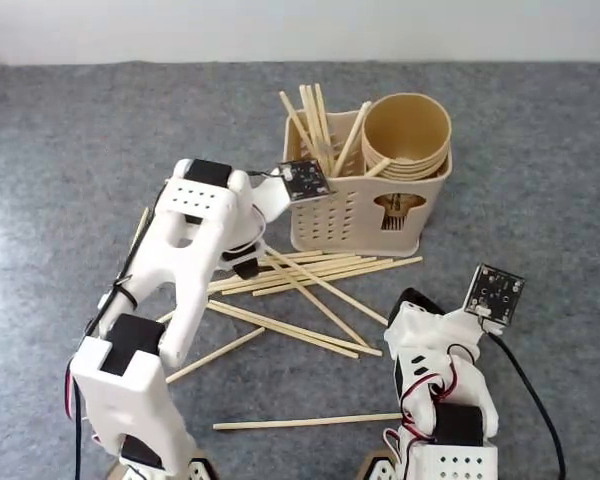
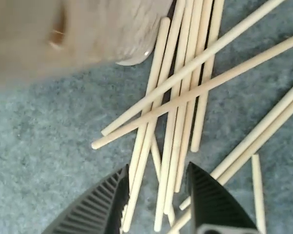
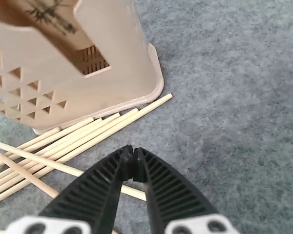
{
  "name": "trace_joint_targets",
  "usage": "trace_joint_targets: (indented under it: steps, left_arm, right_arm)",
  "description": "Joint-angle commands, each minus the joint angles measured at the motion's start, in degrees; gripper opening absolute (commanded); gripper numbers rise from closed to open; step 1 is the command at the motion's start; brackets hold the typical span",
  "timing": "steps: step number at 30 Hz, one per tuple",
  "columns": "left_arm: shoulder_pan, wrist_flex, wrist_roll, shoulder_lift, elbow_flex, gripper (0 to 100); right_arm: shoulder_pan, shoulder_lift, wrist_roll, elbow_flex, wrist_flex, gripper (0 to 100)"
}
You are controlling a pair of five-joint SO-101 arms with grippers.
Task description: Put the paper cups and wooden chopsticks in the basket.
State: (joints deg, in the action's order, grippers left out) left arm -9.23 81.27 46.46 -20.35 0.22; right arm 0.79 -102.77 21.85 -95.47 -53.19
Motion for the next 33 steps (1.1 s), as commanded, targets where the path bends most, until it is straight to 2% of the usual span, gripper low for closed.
trace_joint_targets:
  steps: [1,7,20,22,28,33]
  left_arm:
    - [4.1,0.4,1.1,-1.1,2.7,18]
    - [4.6,2.7,4.4,-0.9,3.4,18]
    - [3.3,3.3,4.0,0.1,3.0,18]
    - [2.4,3.3,3.4,2.5,3.0,18]
    - [-1.9,3.4,-4.3,15.7,3.2,18]
    - [-3.1,7.0,-4.9,23.7,3.2,18]
  right_arm:
    - [-0.3,-1.0,0.4,-1.0,-0.3,0.8]
    - [-0.3,-1.0,0.4,-1.0,-0.3,0.8]
    - [-0.3,-1.0,0.4,-1.0,-0.3,0.8]
    - [-0.3,-1.0,0.4,-1.0,-0.3,0.8]
    - [-0.3,-1.0,0.4,-1.0,-0.3,0.8]
    - [-0.3,-1.0,0.4,-1.0,-0.3,0.8]
